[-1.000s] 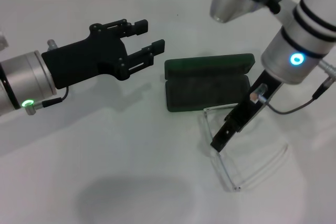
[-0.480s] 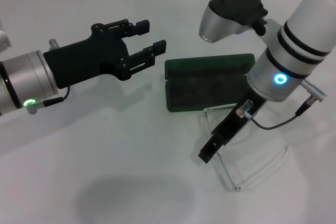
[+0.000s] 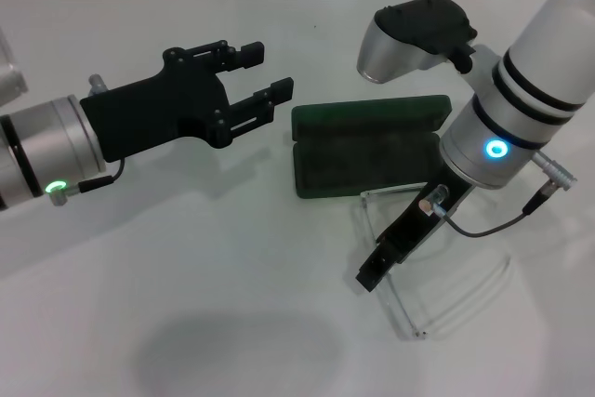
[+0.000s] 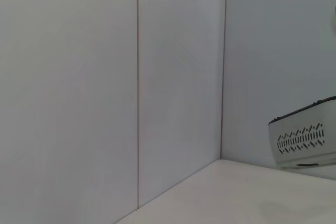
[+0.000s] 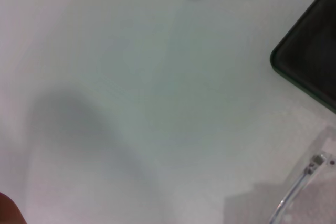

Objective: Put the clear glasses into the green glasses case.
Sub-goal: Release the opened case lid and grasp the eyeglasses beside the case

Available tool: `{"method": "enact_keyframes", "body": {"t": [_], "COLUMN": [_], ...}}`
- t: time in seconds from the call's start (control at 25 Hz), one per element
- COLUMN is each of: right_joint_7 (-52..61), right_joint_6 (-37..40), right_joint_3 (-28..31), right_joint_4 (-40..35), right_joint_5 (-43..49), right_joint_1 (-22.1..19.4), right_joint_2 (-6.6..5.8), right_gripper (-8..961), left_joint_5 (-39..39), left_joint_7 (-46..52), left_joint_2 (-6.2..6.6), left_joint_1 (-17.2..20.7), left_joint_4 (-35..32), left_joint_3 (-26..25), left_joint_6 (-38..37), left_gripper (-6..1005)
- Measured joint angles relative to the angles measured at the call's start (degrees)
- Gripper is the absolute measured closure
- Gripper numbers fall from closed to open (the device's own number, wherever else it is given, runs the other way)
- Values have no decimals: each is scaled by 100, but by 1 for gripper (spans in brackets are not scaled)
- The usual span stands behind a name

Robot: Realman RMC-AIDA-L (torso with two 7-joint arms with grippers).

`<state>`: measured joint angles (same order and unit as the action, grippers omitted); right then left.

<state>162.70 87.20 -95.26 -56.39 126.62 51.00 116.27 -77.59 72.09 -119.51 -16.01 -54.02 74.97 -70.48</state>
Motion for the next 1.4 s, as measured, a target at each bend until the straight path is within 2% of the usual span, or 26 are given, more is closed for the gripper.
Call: {"method": "enact_keyframes", "body": {"t": [0.12,0.32,0.76,1.4], "right_joint_7": [2,3,-31,-113], "right_joint_6": [8,31,-135,-315], "right_joint_3": [-5,-8,-153,-159], "right_joint_4": [12,16,-13,-166], "right_joint_5": [0,27,94,123], "right_joint_1": [-4,-58,-308,-363], "right_joint_2": [0,0,-4,-12], "right_gripper": [241,374,376,460], "left_joint_5": [0,-2,-2,-2], "left_joint_7": [-30,-52,-55,-55], "left_joint_2": [-8,-15,-11,-11], "left_joint_1": [1,2,-65,-55], "left_joint_4": [9,29,90,102], "left_joint_3": [0,0,0,27], "left_joint_6": [0,0,-2,-34], "left_gripper": [450,450,449,450]}}
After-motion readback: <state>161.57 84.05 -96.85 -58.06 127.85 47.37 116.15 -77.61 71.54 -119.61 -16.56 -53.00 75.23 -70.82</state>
